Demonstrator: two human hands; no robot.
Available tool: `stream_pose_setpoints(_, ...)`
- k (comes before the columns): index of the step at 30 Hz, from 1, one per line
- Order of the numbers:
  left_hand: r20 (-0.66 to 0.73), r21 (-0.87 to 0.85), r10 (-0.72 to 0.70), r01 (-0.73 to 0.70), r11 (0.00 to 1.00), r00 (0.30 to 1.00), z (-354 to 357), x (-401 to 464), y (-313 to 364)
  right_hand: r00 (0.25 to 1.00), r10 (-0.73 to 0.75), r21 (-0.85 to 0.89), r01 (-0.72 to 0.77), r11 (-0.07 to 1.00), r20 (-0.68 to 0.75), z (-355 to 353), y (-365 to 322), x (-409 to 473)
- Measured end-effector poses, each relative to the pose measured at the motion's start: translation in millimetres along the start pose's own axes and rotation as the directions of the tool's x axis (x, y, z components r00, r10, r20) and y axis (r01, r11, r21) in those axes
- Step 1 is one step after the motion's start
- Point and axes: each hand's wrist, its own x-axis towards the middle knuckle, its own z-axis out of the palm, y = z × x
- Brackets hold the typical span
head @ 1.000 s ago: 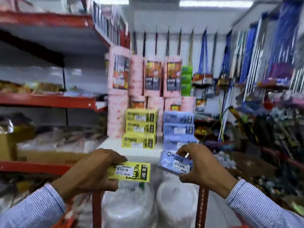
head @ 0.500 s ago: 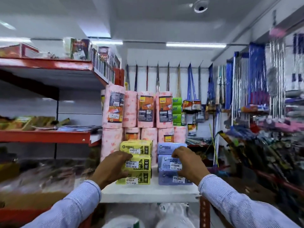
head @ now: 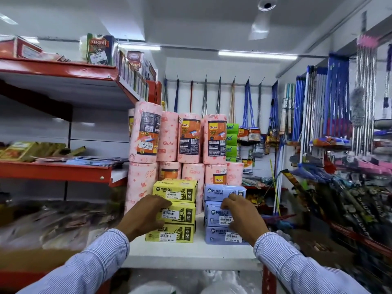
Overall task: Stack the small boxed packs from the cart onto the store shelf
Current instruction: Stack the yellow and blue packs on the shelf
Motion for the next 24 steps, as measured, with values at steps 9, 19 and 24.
stream_pose_setpoints(9,0.012,-0.030,-0.035,0.035,0.999,0.999,2.0,-0.8,-3.8,1.000,0.006,0.092,-0.006,0.996,0.003,1.0,3.2,0.7)
stream_pose_setpoints(19,0.038,-0.003,-0.059,0.059,0.998,0.998,9.8,-6.3,1.2,1.000,0.005,0.115,-0.005,0.993,-0.001,8.3,5.0,-6.6)
stream_pose_setpoints(24,-0.110,0.149,0.070,-0.054,0.987,0.991,25.6,-31.4,5.0,0.997,-0.018,0.051,0.022,0.998,-0.070,3.5,-11.4,-41.3)
